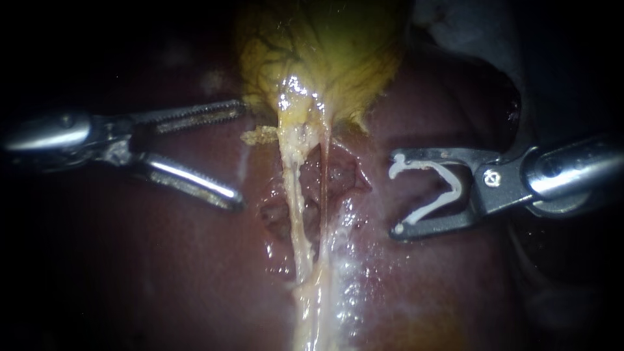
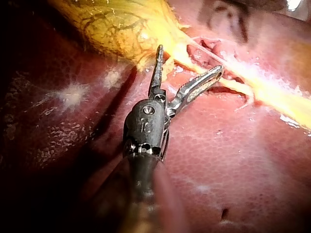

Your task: Grabbing gallbladder

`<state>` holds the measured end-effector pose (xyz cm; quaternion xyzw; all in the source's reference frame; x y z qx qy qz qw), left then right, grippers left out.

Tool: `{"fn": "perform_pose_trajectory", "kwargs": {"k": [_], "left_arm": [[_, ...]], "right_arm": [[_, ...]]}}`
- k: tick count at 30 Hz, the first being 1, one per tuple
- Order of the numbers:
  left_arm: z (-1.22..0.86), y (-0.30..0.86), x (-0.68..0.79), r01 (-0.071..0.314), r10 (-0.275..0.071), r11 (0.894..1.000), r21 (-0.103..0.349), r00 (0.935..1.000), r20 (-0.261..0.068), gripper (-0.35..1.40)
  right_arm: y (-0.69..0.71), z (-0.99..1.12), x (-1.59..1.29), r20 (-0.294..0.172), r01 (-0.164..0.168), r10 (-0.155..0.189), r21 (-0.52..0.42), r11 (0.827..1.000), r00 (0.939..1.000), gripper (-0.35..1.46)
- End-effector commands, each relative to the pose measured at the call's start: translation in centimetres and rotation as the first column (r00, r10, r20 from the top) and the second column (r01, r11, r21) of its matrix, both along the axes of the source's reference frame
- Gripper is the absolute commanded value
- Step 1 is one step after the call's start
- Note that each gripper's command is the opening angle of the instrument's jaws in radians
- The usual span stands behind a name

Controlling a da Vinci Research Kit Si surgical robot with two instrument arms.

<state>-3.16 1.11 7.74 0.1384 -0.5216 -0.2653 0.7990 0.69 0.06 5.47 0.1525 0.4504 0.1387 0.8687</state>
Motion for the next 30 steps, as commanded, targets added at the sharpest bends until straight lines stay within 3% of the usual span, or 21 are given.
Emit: {"fn": "perform_pose_trajectory", "kwargs": {"k": [1, 6, 15, 21, 30], "left_arm": [[0.06, 0.04, 0.01, 0.006, -0.006, 1.0, 0.009, 1.0, -0.001, 1.01], [0.43, 0.2, 0.01, 0.022, -0.022, 0.999, 0.033, 0.9998, -0.001, 0.9], [0.9, 0.13, 0.04, 0.034, -0.03, 0.995, 0.095, 0.9985, -0.046, 0.65], [1.01, 0.1, 0.04, 0.044, -0.037, 0.992, 0.118, 0.9977, -0.057, 0.48], [1.05, 0.07, 0.03, 0.045, -0.035, 0.99, 0.135, 0.9963, -0.078, 0.01]], "right_arm": [[0.0, 0.0, 0.0, 0.0, 0.0, 0.0, 0.0, 1.0, 1.0, 0.6], [0.0, 0.0, 0.0, 0.0, 0.0, 0.0, 0.0, 1.0, 1.0, 0.6], [0.0, 0.0, 0.0, 0.0, 0.0, 0.0, 0.0, 1.0, 1.0, 0.6], [0.0, 0.0, 0.0, 0.0, 0.0, 0.0, 0.0, 1.0, 1.0, 0.6], [0.0, -0.01, 0.0, 0.0, 0.0, 0.0, 0.0, 1.0, 1.0, 0.6]]}}
